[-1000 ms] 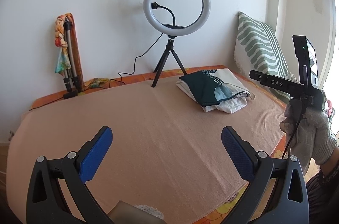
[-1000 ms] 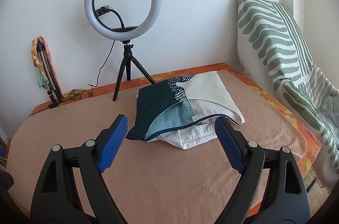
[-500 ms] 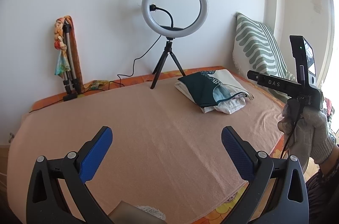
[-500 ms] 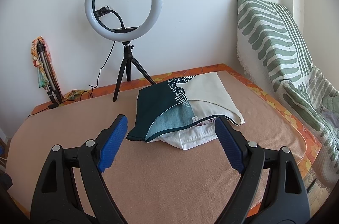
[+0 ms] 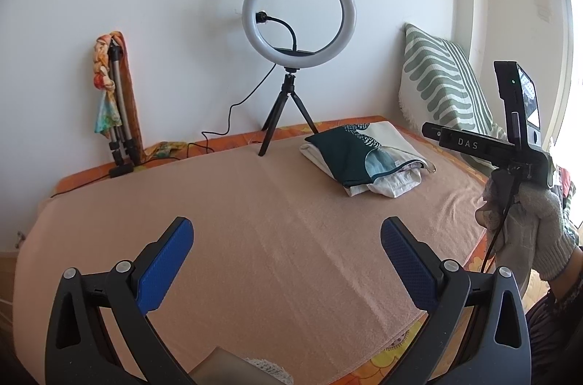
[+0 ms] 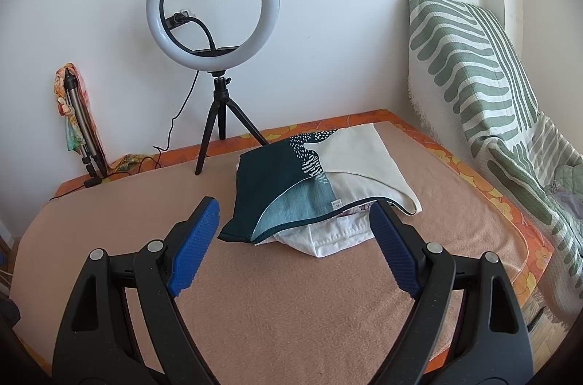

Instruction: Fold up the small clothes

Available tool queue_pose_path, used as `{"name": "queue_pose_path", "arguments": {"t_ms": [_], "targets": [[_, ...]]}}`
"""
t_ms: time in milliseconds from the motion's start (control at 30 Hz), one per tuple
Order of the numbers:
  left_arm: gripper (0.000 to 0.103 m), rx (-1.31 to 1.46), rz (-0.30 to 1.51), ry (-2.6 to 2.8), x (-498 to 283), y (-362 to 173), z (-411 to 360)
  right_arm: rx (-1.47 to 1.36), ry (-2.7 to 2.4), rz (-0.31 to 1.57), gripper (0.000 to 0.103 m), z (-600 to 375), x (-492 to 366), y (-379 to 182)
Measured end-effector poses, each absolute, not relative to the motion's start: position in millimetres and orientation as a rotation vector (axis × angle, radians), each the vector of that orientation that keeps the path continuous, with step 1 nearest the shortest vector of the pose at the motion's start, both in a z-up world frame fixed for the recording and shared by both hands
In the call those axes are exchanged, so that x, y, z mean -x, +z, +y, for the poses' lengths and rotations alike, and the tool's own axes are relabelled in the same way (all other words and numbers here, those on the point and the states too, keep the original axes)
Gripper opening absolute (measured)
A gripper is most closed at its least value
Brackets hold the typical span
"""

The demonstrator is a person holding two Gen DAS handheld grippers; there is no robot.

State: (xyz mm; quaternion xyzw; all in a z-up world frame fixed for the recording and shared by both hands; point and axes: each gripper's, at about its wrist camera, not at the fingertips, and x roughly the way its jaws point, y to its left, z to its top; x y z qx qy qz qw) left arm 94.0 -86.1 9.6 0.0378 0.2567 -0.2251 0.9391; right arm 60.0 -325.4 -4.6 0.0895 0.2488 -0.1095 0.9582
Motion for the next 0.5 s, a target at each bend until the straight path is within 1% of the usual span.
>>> {"name": "queue_pose_path", "arguments": {"t_ms": [500], "targets": [[0.102,-0.091,0.509,-0.483,-90.7,8.6,-85.0,-0.184,-0.222,0.506,0.087,-322.9,-59.0,-4.6]]}}
